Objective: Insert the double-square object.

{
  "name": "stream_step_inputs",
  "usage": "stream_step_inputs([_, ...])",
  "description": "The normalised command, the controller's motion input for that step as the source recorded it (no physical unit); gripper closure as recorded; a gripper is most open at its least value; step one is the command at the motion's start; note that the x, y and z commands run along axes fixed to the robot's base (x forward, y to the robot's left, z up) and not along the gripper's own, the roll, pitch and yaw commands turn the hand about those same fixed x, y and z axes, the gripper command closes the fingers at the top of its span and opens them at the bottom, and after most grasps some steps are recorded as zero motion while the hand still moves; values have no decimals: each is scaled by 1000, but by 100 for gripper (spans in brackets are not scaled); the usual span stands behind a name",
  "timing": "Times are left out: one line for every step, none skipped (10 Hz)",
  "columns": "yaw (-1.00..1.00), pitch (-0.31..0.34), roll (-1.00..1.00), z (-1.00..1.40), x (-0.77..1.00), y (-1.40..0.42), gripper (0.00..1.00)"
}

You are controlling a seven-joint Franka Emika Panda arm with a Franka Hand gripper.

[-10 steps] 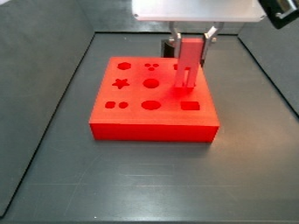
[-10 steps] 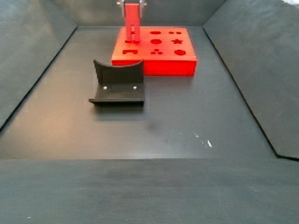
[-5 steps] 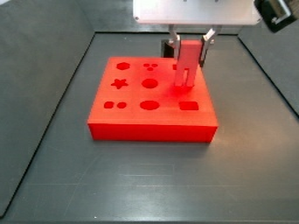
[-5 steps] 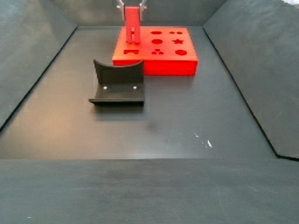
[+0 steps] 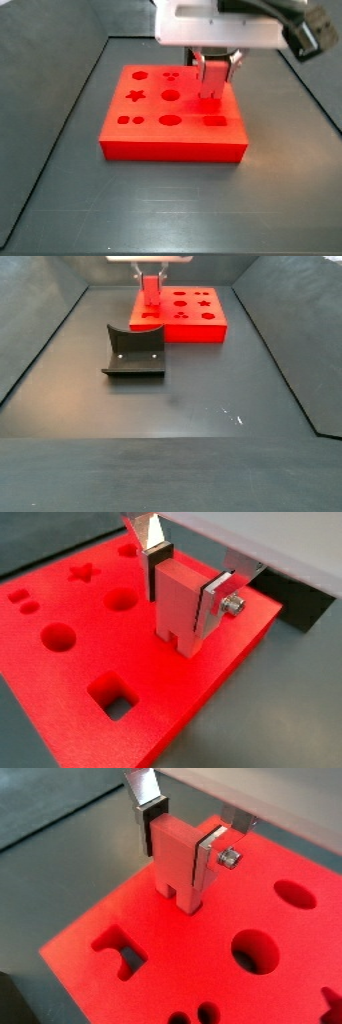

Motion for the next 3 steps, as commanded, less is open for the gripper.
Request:
stream_step_inputs([34, 3, 166, -720, 280, 0, 100])
stream_step_inputs([0, 7, 110, -331, 20, 0, 100])
stream_step_inputs([0, 0, 0, 0, 0, 0, 100])
